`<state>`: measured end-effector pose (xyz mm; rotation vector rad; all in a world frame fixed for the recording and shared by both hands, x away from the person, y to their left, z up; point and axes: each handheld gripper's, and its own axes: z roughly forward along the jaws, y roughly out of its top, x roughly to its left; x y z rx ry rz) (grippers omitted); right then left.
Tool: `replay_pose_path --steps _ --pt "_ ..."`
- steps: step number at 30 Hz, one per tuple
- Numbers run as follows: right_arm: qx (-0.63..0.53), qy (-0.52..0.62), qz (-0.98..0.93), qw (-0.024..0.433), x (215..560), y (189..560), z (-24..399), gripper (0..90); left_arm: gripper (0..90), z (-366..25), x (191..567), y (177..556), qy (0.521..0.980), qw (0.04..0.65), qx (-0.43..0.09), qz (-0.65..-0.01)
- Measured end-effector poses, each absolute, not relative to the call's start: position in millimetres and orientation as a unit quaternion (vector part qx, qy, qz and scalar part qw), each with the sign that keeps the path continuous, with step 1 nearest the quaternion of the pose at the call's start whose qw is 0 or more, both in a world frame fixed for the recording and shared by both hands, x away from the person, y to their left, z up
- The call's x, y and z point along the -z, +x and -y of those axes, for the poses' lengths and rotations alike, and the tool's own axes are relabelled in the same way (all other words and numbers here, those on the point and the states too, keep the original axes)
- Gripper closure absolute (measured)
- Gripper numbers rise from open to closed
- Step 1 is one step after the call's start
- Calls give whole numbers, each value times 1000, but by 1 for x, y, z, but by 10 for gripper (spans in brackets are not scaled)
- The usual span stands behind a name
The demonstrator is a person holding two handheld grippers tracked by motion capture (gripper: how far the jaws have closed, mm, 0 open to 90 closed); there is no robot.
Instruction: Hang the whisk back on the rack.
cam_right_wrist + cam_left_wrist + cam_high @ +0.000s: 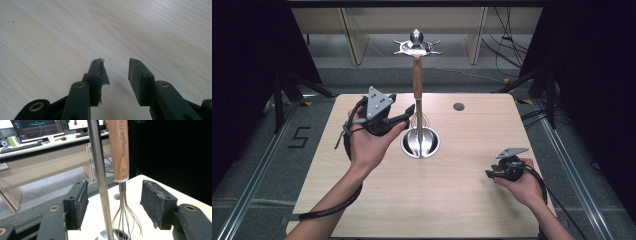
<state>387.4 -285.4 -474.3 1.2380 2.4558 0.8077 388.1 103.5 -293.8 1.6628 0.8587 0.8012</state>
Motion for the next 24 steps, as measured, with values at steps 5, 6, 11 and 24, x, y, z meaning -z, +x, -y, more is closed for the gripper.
replay_pose_path --steps 5,6,11,24 --pt "-279 429 -848 136 474 387 286 641 378 -122 300 389 695 524 -331 -364" --pt "-279 429 -848 136 474 387 285 641 378 -129 304 389 692 523 -331 -372" --pt "-279 438 -845 130 474 387 284 640 377 -142 309 390 690 527 -328 -373" --pt "-282 432 -845 137 474 387 285 637 377 -166 327 380 681 529 -319 -394"
